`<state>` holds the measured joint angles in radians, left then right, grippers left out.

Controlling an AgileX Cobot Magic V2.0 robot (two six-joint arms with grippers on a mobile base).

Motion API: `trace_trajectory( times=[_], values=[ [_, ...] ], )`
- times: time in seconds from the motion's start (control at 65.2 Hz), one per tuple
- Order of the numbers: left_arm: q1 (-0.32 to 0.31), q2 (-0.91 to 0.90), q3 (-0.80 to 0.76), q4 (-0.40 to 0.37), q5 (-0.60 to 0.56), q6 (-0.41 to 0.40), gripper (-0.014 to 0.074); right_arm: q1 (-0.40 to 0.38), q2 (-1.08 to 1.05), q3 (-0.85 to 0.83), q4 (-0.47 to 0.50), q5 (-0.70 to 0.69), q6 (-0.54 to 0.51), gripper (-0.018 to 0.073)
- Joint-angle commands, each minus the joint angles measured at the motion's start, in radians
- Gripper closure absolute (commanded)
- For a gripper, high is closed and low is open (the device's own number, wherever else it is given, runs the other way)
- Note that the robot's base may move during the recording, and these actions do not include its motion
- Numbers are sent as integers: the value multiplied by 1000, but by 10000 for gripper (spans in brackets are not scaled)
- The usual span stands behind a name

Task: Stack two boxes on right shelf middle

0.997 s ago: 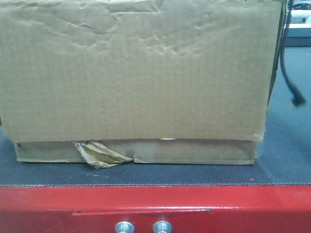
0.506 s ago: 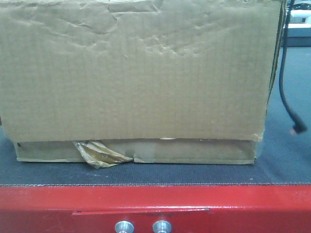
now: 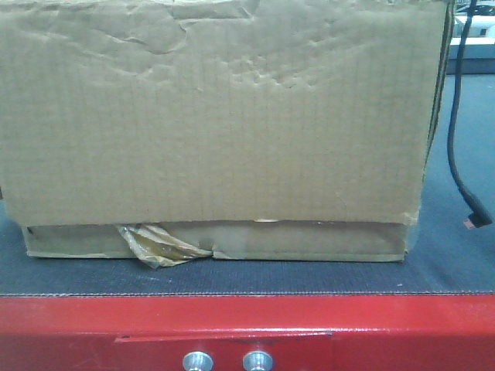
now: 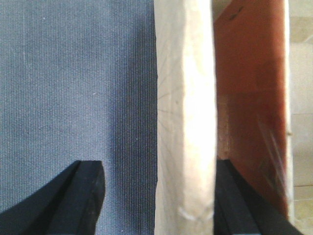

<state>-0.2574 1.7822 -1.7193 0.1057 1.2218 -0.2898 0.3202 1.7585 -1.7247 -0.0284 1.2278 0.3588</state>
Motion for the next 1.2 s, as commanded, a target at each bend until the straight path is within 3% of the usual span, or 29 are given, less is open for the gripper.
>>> trace_trajectory(
  times=[0.0,0.245,0.338,0.445,0.568,0.644,0.813,1.181],
  values=[
    [1,-3,-6,4,-1,0,258,2,-12,3,-15,-7,1,283],
    [1,-3,-6,4,-1,0,258,2,-12,2,-15,-7,1,285],
    [1,-3,-6,3,-1,-9,295,2,-8,2,-17,-7,1,347],
    [-3,-3,-6,-4,-1,-35,426,2,3,2,-33,-7,1,498],
    [-24,-3,-6,-5,-1,-44,708,22,10,2,-145,-7,66,722],
    [-47,-7,-6,17,-1,-69,708,42,4,2,-220,-7,100,720],
    [-107,-25,-8,131,-1,-150,708,63,0,2,-220,-7,100,720],
    [-119,-66,-169,141,-1,-158,708,72,-76,-44,-223,-79,124,721]
  ],
)
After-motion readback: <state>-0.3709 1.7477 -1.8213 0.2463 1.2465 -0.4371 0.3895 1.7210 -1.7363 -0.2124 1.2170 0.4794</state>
